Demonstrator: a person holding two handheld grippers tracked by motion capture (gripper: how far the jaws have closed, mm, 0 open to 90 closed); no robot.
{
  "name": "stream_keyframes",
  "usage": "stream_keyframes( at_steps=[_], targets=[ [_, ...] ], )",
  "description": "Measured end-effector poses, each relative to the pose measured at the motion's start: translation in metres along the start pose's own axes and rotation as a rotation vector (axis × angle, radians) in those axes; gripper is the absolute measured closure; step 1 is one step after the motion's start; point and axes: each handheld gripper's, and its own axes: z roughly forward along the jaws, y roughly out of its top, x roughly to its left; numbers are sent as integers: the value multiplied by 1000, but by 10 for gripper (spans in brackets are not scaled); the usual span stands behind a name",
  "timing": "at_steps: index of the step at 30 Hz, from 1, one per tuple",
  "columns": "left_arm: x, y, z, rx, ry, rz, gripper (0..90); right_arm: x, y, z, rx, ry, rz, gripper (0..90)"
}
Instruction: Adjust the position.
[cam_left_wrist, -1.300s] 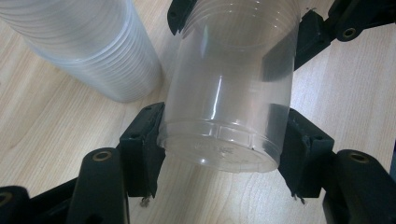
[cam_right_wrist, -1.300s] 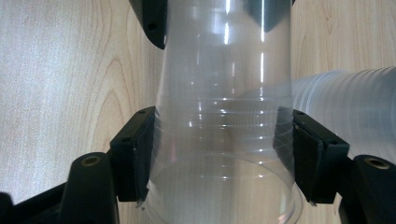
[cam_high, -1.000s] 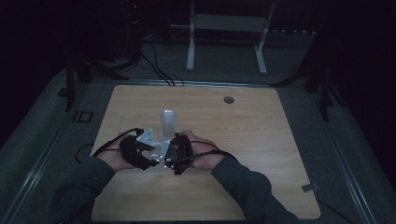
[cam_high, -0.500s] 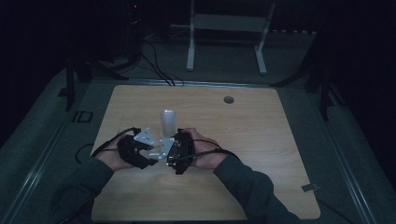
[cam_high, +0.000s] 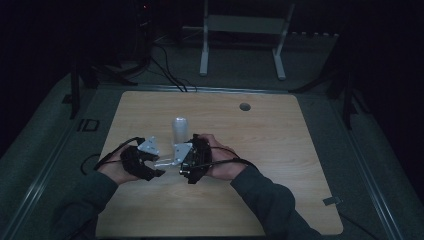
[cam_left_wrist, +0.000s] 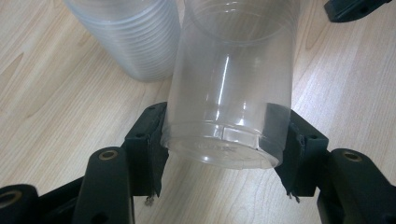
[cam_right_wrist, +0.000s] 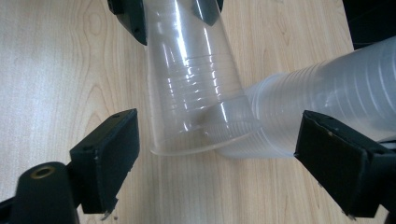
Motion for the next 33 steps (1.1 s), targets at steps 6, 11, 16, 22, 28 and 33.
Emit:
stream_keyframes(
  at_steps=[6, 11, 16, 22, 28, 33],
  targets=[
    [2, -4, -3, -12, 15, -21, 424, -1, -1, -1, -6, -5, 11, 142],
    [4, -8, -5, -27, 24, -40, 425, -3, -3, -2, -11, -3, 32, 148],
    [5, -13, -7, -48, 28, -62, 425, -6, -8, -3, -16, 6, 65, 161],
    [6, -16, -11, -73, 31, -76, 425, -7, -11, -4, -25, 12, 86, 167],
    [7, -22, -15, -115, 39, -101, 425, -9, -16, -4, -34, 19, 121, 168],
    [7, -24, -17, -137, 43, -114, 425, -11, -19, -2, -41, 23, 140, 168]
  ],
)
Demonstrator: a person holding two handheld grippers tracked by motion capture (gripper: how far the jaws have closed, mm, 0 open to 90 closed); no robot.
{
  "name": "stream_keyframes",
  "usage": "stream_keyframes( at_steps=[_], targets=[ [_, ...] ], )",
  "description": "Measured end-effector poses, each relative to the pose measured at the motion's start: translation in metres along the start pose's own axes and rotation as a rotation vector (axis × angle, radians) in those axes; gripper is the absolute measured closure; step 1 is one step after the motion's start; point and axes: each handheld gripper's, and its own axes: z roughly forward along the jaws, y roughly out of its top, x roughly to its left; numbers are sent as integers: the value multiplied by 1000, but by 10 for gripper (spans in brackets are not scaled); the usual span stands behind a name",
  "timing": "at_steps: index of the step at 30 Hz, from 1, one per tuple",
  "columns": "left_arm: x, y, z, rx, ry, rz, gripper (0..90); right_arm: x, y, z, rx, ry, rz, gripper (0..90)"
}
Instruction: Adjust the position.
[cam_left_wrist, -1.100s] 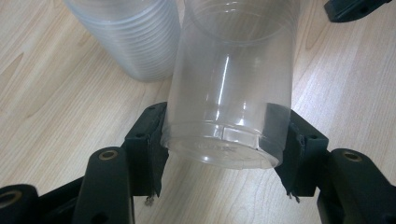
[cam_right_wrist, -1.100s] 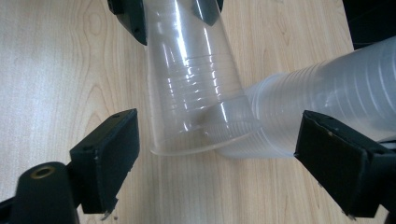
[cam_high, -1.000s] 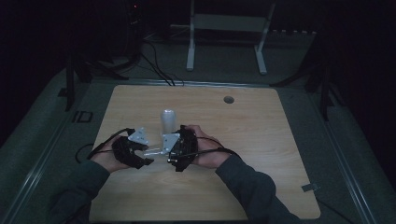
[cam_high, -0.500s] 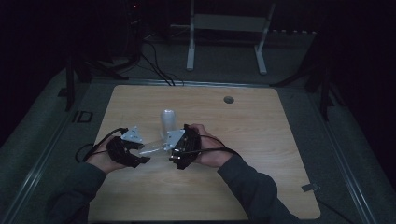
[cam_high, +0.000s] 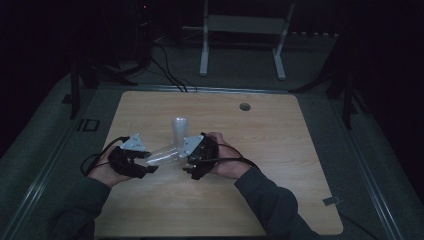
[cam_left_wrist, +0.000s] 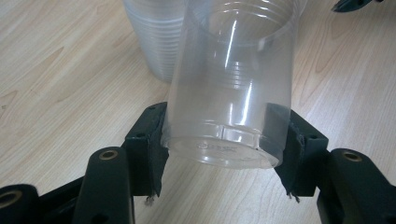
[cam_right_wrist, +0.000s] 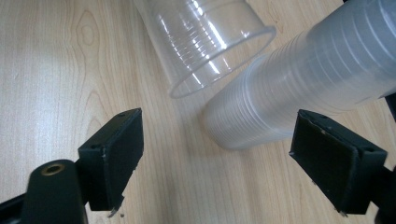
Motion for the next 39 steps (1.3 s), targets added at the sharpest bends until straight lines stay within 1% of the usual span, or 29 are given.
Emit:
stream_keyframes(
  at_steps=[1, 2, 3, 4, 7, 8, 9, 11, 13, 14, 15, 19, 22, 23, 26, 30, 31, 32, 33, 36, 39],
  targets=[
    [0, -1, -1, -13, -1, -7, 425, 0, -1, 1, -3, 4, 6, 168],
    [0, -1, -1, -13, -1, -7, 425, 0, -1, 1, -3, 4, 6, 168],
    [0, -2, -3, -26, -1, -12, 425, 0, -1, 2, -4, 9, 12, 168],
    [0, -2, -3, -26, -1, -12, 425, 0, -1, 2, -4, 9, 12, 168],
    [0, -4, -5, -50, -3, -24, 425, 0, -4, 4, -9, 16, 25, 168],
    [0, -4, -5, -50, -3, -24, 425, 0, -4, 4, -9, 16, 25, 168],
    [0, -5, -6, -56, -2, -26, 425, -1, -5, 5, -13, 20, 36, 168],
    [1, -5, -7, -69, -2, -34, 425, -1, -5, 5, -18, 23, 39, 168],
    [2, -6, -9, -88, -1, -42, 425, -2, -7, 5, -24, 29, 57, 168],
    [2, -6, -9, -88, -1, -42, 425, -2, -7, 5, -24, 29, 57, 168],
    [2, -6, -10, -99, 0, -46, 425, -3, -7, 6, -30, 31, 62, 168],
    [2, -6, -12, -116, -3, -49, 425, -2, -8, 7, -40, 38, 78, 168],
    [2, -5, -12, -124, -5, -51, 425, -2, -9, 8, -43, 39, 79, 168],
    [2, -4, -13, -134, -7, -49, 425, -2, -9, 9, -48, 40, 82, 168],
    [1, -3, -13, -138, -4, -46, 425, -2, -9, 10, -53, 40, 88, 168],
    [-1, -2, -14, -156, -3, -44, 425, -2, -10, 9, -64, 42, 102, 168],
    [-1, -2, -15, -169, -5, -47, 426, -2, -10, 9, -77, 45, 111, 168],
    [-1, -2, -15, -169, -5, -47, 426, -2, -10, 9, -77, 45, 111, 168],
    [-1, -3, -16, -182, -2, -52, 426, -2, -11, 9, -83, 48, 125, 168],
    [-1, -3, -17, -191, 3, -54, 426, -3, -12, 9, -88, 50, 130, 168],
    [-2, -5, -19, -217, 11, -64, 426, -3, -12, 8, -105, 50, 141, 168]
  ],
)
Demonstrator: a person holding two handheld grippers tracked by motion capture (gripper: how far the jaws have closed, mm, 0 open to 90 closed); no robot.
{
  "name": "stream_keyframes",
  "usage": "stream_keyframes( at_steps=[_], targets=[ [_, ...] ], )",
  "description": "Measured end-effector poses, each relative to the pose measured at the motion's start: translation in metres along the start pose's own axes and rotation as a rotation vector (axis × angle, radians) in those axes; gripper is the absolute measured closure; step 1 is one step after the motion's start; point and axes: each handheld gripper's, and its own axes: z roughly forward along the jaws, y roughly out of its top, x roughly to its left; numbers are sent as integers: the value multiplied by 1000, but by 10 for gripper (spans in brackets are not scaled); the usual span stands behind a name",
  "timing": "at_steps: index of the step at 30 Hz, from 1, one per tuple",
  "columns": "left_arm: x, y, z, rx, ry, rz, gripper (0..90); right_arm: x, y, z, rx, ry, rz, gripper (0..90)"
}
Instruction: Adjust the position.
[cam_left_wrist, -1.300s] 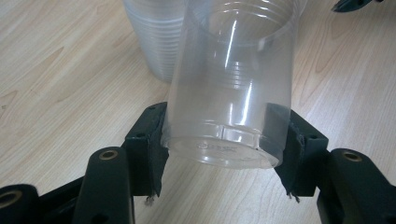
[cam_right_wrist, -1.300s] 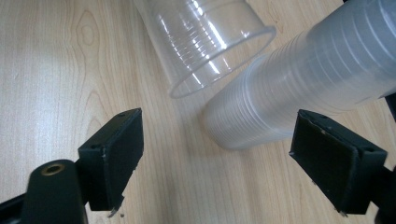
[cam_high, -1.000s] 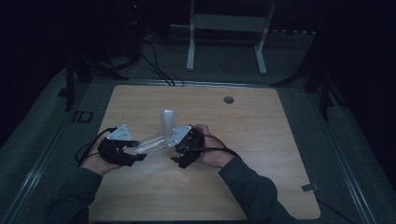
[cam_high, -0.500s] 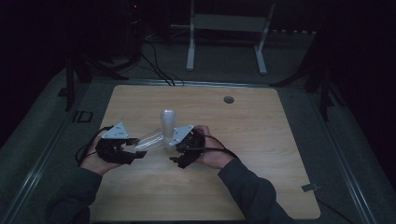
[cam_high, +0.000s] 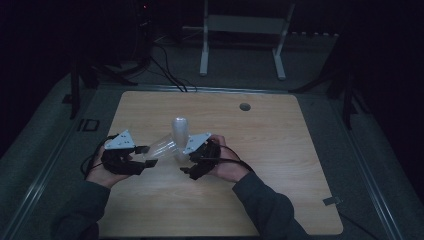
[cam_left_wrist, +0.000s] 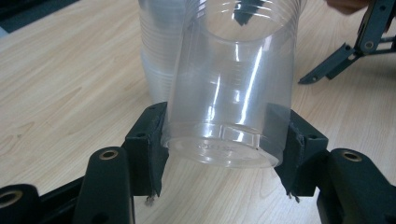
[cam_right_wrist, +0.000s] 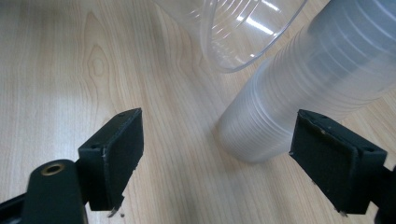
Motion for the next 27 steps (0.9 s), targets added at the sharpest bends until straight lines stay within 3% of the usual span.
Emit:
stream_keyframes(
  at_steps=[10, 27],
  targets=[
    [-6, -1, -7, -94, 50, -23, 426, -1, 3, -4, -94, -12, 73, 168],
    [-13, 6, -7, -198, 81, -38, 426, -2, 8, -9, -149, -39, 125, 168]
  ],
)
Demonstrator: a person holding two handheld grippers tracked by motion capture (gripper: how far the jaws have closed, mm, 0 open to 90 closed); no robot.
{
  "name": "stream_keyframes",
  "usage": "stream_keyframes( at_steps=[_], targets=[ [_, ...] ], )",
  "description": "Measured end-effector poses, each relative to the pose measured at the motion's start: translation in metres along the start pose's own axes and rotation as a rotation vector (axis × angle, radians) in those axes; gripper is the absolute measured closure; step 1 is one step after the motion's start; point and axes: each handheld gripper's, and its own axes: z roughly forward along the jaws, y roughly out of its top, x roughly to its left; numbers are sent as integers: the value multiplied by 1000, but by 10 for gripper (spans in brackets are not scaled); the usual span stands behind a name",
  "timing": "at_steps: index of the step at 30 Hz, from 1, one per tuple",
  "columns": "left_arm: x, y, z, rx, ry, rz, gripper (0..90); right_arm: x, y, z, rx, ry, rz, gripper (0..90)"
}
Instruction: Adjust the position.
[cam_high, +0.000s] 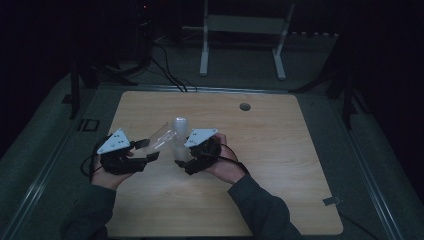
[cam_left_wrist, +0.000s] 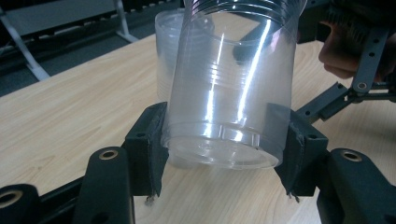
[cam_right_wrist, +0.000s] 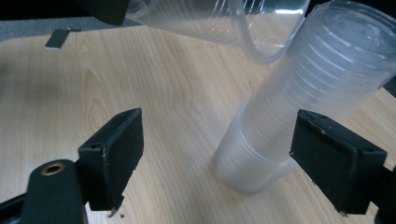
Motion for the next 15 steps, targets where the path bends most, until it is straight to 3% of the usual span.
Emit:
stream_keyframes(
  at_steps=[15],
  targets=[
    [-2, 3, 5, -93, -6, -32, 426, -4, 3, -5, -69, 20, 66, 168]
  ],
)
